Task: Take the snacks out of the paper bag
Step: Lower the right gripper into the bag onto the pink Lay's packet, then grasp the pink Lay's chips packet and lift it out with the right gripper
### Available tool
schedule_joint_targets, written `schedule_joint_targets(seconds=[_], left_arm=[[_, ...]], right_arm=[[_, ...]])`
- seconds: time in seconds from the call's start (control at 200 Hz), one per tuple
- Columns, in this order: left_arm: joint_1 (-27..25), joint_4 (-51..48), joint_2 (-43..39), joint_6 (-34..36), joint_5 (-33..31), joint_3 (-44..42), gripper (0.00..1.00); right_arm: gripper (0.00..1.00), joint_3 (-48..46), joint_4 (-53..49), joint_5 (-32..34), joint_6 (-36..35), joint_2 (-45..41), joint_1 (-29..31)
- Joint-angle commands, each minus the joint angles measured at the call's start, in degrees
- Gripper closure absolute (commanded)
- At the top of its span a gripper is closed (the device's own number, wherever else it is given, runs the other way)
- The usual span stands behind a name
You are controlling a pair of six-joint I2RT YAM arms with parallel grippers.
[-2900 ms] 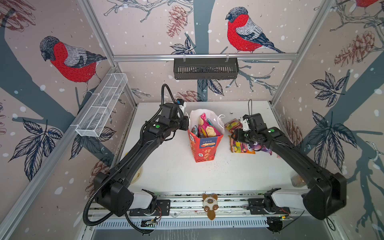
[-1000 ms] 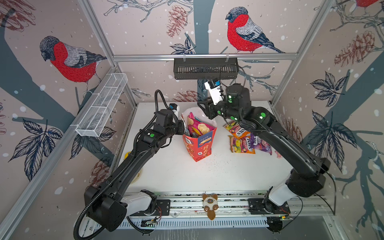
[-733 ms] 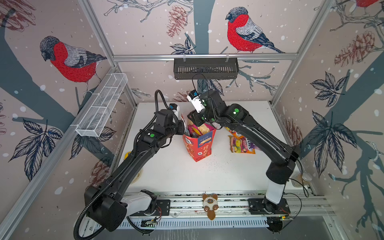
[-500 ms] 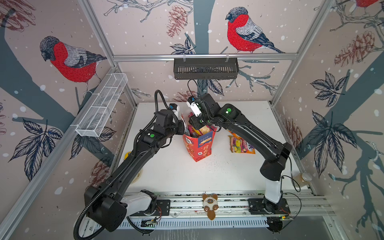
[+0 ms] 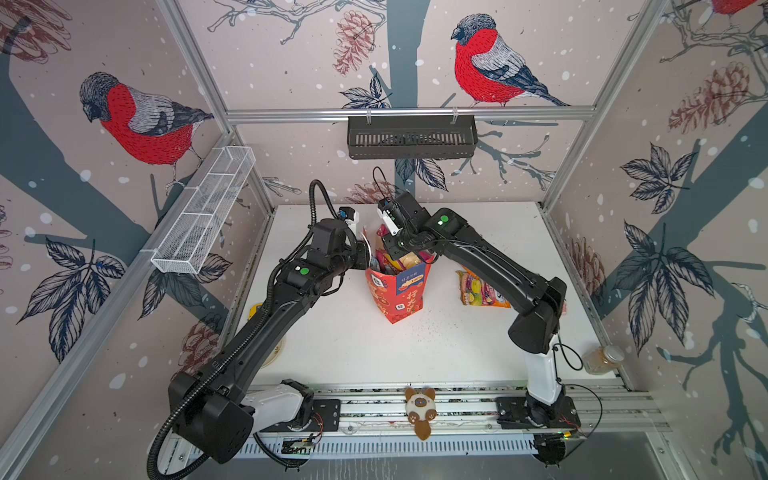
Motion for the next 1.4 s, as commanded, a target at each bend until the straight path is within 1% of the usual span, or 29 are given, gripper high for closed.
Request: schedule_joint_targets(seconds=[0.0, 0.255, 0.37, 0.545, 0.655, 0.755, 0.845, 0.981, 1.116, 1.211, 1.301, 1.341, 1.396], left_arm=[[0.2, 1.8, 0.0, 0.5, 0.3, 0.7, 1.0], [0.6, 1.9, -0.1, 1.0, 0.4, 0.8, 1.0], [0.8, 1.9, -0.3, 1.1, 0.5, 0.6, 1.0], [1.0, 1.9, -0.4, 1.0, 0.5, 0.4, 1.0], [1.1, 2.2, -0.3, 1.0, 0.7, 0.3, 1.0], [1.2, 2.2, -0.3, 1.1, 0.7, 0.2, 1.0], [1.2, 2.5, -0.1, 1.0, 0.8, 0.2, 1.0], [1.2, 2.8, 0.2, 1.0, 1.1, 0.2, 1.0], [1.2, 3.0, 0.6, 0.9, 1.4, 0.3, 1.0], [1.2, 3.1, 0.8, 1.0, 1.6, 0.5, 1.0], [1.3, 3.3, 1.1, 0.7, 2.0, 0.5, 1.0], [1.2, 3.3, 1.1, 0.7, 2.1, 0.5, 1.0], [1.2, 3.5, 1.1, 0.7, 2.2, 0.5, 1.0]], right_arm=[[0.54, 0.5, 1.2, 1.2, 0.3, 0.6, -0.4], [0.54, 0.8, 1.5, 2.0, 0.3, 2.0, -1.3], [0.49, 1.6, 1.0, 2.7, -0.2, 2.9, -1.3], [0.49, 3.1, -0.1, 2.0, -0.6, 4.9, -1.5], [0.47, 3.4, -0.8, 1.9, -0.3, 5.8, -1.9], [0.47, 3.8, -2.0, 1.6, -0.5, 6.6, -1.9], [0.53, 3.8, -2.5, 1.8, -0.4, 6.6, -1.9], [0.71, 3.9, -2.5, 1.9, -0.2, 6.7, -2.0], [0.85, 4.5, -2.3, 1.9, 0.0, 6.6, -1.8], [0.89, 5.3, -2.1, 2.2, 0.0, 6.5, -1.7], [0.91, 5.6, -1.1, 2.8, -0.4, 6.0, -1.2], [0.94, 5.6, -0.5, 3.1, -0.6, 5.7, -1.0], [0.95, 5.6, 0.3, 3.7, -0.7, 5.3, -0.8]])
